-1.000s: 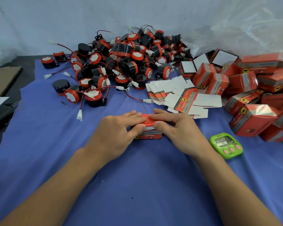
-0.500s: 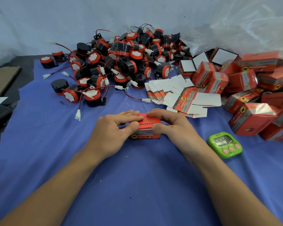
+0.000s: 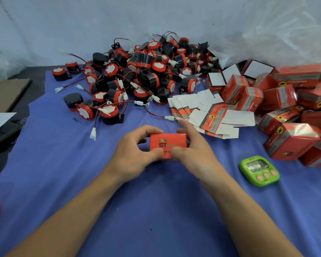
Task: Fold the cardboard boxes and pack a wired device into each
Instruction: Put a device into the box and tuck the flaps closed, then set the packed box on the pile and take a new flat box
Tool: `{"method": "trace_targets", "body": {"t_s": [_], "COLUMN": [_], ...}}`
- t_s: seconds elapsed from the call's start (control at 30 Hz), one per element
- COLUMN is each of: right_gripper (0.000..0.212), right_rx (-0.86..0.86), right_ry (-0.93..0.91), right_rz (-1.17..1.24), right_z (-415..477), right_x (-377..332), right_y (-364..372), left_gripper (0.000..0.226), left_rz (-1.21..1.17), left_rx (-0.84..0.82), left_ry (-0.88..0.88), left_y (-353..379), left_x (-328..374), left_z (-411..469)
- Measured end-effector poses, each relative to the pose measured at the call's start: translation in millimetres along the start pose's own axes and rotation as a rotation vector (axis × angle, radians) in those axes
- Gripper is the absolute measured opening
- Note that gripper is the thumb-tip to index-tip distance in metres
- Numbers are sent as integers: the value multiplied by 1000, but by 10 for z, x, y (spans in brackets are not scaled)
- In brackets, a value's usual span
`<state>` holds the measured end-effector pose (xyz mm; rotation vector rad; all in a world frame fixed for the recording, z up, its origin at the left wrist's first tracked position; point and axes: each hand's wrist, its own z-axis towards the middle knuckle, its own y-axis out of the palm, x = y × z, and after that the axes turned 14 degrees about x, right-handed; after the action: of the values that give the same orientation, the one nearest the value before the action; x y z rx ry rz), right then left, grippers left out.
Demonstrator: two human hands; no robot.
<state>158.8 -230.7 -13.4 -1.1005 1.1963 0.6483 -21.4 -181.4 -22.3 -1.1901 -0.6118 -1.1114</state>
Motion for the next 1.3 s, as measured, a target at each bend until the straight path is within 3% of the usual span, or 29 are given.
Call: {"method": "trace_targets", "body": {"t_s": [0.03,0.1,0.2,0.37,0.53,0.7,0.9,1.0,1.03,1.1,1.2,1.3], "right_gripper": [88,68,48,54,56,54,54,50,46,39,36,42], "right_rx": [-5,-36,-12,-15,-29,-148,-105,-40,-17,-67,-231,-141], "right_ry": [-36,-132,-171,-138,-186,-186,-146,-62,-2,137,208,191], "right_rz": [-36,-195,-155,-11,14,28,128,298,354,367,148,107], "right_z": [-3,3,-11,13,39,77,61,35,38,26,3,152], "right_x": [12,51,107,121,163,152,163,100,73,10,-117,-323], "right_y": [-49,-122,-88,-47,-63,-105,-118,-144,-170,-282,-618,-1014], "left_gripper": [39,44,70,59,52,55,58,61,52,12,26,44], "left_rz": [-17,-28,21,-47,-51,-53,20,-127,-210,-249,-160,-427], "left_rx": [4,20,24,-38,-18,44,30,-25,-72,-185,-319,-455], "left_ry": [53,119,47,-47,5,49,96,-108,-218,-353,-338,-404], "left_y": [-22,-36,4,-8,36,20,22,89,131,213,326,478], "left_x": [-7,-22,-37,-72,-9,16,14,111,164,265,437,715], "left_z": [-15,-46,-47,14,-24,-55,-81,40,101,213,369,511]}}
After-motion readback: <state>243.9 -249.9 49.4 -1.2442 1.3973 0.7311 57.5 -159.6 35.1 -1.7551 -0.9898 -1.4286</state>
